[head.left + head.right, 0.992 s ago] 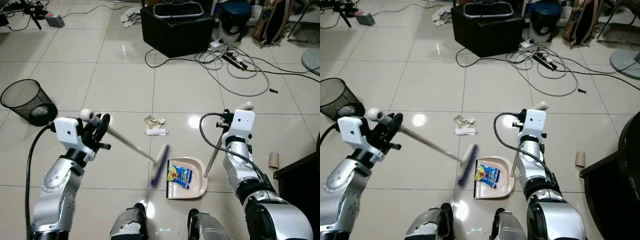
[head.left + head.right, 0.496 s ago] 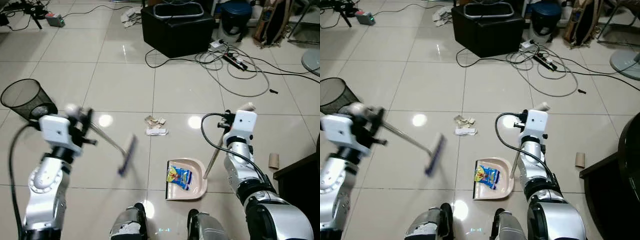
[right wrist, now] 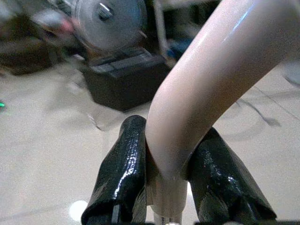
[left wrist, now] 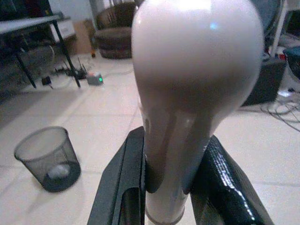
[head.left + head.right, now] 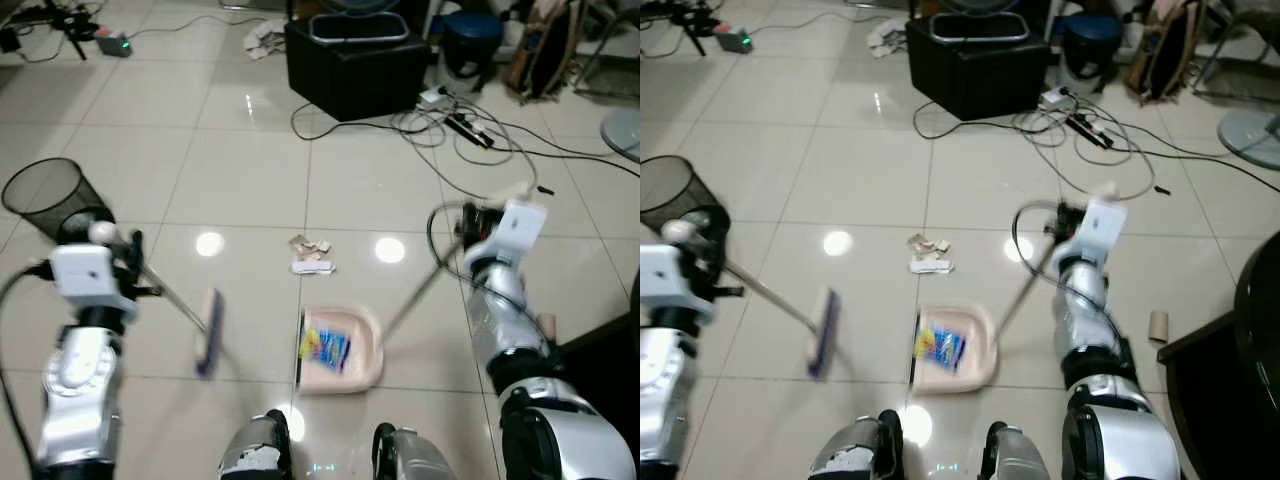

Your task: Sweep floor

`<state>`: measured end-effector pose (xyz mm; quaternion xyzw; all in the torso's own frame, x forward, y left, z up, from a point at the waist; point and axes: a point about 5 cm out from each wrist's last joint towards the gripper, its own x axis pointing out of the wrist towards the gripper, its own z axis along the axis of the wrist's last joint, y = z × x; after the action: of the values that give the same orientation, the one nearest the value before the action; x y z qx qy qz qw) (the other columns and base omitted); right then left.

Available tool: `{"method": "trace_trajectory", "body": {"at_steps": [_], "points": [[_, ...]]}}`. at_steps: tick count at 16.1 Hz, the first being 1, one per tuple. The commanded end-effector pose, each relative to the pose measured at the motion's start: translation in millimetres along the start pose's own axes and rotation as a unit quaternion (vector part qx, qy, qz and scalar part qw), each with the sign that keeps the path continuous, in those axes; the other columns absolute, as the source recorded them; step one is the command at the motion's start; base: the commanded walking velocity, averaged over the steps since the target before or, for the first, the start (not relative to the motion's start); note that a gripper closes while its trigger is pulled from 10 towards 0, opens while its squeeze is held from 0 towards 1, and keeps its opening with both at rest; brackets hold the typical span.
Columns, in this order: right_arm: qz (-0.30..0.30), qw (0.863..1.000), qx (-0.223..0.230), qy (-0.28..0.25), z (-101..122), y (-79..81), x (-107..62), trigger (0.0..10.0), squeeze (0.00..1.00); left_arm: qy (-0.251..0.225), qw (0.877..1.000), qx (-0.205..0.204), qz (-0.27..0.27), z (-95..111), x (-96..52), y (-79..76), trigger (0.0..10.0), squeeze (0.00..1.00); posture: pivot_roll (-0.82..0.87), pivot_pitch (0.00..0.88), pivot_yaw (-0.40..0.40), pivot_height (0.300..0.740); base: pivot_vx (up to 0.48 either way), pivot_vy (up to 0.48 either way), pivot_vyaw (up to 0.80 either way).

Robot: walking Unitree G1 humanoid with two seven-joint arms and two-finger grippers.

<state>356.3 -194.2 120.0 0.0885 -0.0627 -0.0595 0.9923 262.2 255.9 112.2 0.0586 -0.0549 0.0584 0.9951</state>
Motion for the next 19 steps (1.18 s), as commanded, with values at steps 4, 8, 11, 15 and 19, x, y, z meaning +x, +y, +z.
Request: {"method": "trace_trajectory", "body": {"at_steps": [4, 8, 11, 15, 19], "points": [[0.057, 0.991, 0.106, -0.055, 53.1, 24.2, 14.1, 10.0, 0.00, -0.020, 1.000, 0.022, -0.003, 7.5, -0.6, -8.8, 10.0, 0.00, 0.05, 0.122, 0.019, 0.740, 0.000, 0.000, 0.00], [0.098, 0.988, 0.093, -0.076, 81.2, 41.6, 18.6, 10.0, 0.00, -0.029, 0.999, 0.043, -0.004, 8.5, -6.5, -5.6, 10.0, 0.00, 0.07, 0.121, 0.015, 0.740, 0.160, 0.000, 0.51], [0.088, 0.986, 0.114, -0.078, 86.0, 41.8, 18.3, 10.0, 0.00, -0.029, 0.998, 0.046, -0.003, 9.3, -9.1, -5.5, 10.0, 0.00, 0.08, 0.118, 0.012, 0.740, 0.404, 0.000, 0.80], [0.063, 0.985, 0.136, -0.083, 90.9, 36.7, 22.2, 10.0, 0.00, -0.025, 0.998, 0.053, -0.001, 8.8, -17.5, -1.1, 10.0, 0.00, 0.10, 0.125, 0.015, 0.740, 0.463, 0.000, 0.80], [0.056, 0.984, 0.149, -0.078, 90.0, 36.2, 24.3, 10.0, 0.00, -0.018, 0.998, 0.056, 0.003, 7.7, -22.9, 1.8, 10.0, 0.00, 0.12, 0.131, 0.011, 0.740, 0.470, 0.000, 0.80]]}}
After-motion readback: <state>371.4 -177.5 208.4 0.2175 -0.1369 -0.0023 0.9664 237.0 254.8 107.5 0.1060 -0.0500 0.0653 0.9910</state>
